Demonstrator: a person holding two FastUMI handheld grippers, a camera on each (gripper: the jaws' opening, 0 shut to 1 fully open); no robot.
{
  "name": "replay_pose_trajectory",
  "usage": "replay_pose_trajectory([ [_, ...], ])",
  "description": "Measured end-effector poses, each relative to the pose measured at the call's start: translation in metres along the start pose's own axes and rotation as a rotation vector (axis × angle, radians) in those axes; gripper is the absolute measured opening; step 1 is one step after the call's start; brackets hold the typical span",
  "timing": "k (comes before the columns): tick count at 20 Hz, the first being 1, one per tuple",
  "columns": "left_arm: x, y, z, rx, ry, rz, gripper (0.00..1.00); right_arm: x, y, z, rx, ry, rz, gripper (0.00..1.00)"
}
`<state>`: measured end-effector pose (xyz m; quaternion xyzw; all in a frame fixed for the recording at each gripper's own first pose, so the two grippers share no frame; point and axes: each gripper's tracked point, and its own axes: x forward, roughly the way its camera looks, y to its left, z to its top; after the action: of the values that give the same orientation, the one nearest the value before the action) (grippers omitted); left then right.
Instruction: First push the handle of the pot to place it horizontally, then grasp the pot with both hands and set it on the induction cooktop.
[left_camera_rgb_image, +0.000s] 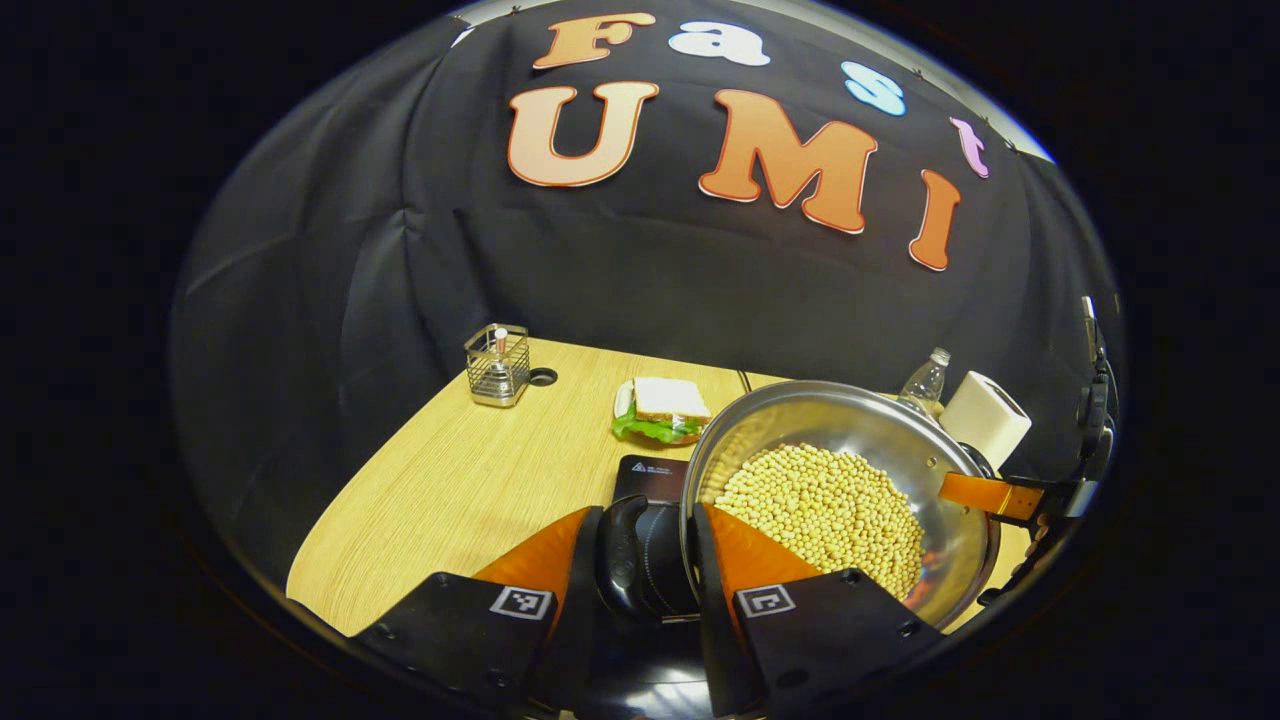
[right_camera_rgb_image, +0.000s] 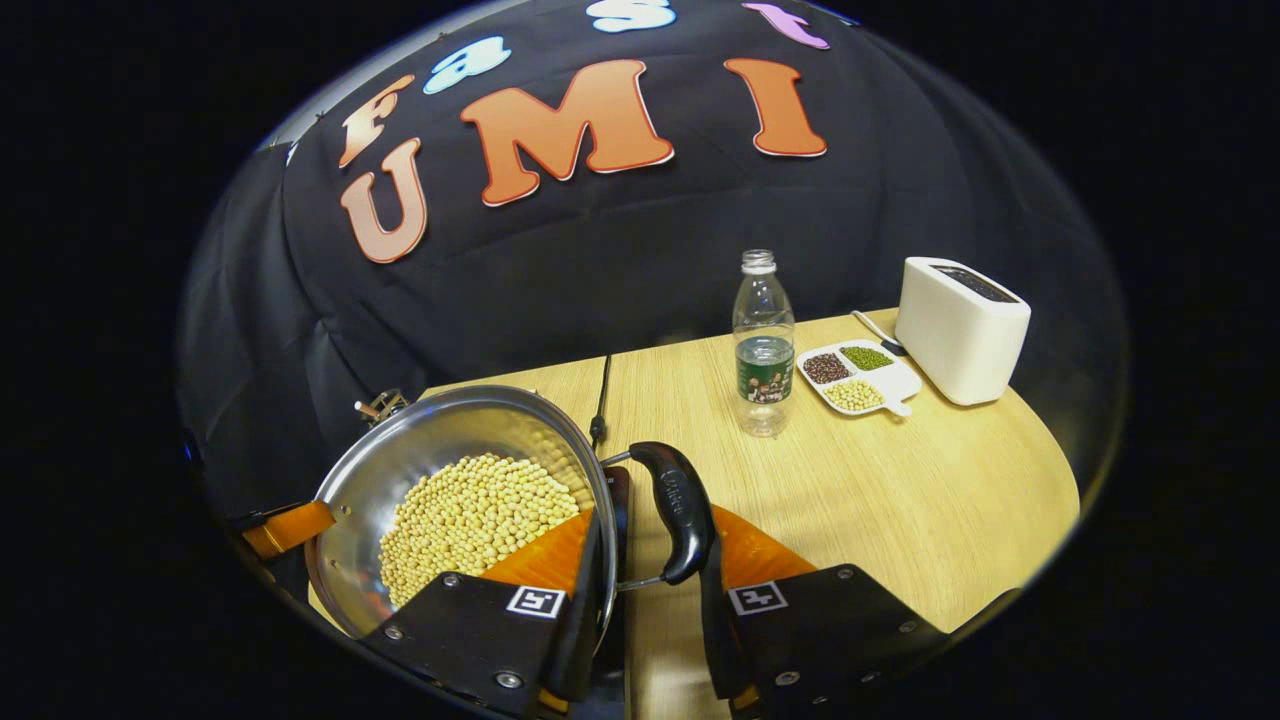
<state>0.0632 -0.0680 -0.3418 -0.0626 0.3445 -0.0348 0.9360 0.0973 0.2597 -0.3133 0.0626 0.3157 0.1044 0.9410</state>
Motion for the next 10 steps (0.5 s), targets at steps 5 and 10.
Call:
replay_pose_trajectory([
  [5,0.014,0.019,-0.017,-0.001,0.039,0.002,0.51,0.016,0.012,-0.022,0.008,0.044,-0.001,0.45],
  [10,0.024,0.029,-0.025,0.003,0.058,0.005,0.51,0.025,0.020,-0.040,0.016,0.081,0.001,0.46],
])
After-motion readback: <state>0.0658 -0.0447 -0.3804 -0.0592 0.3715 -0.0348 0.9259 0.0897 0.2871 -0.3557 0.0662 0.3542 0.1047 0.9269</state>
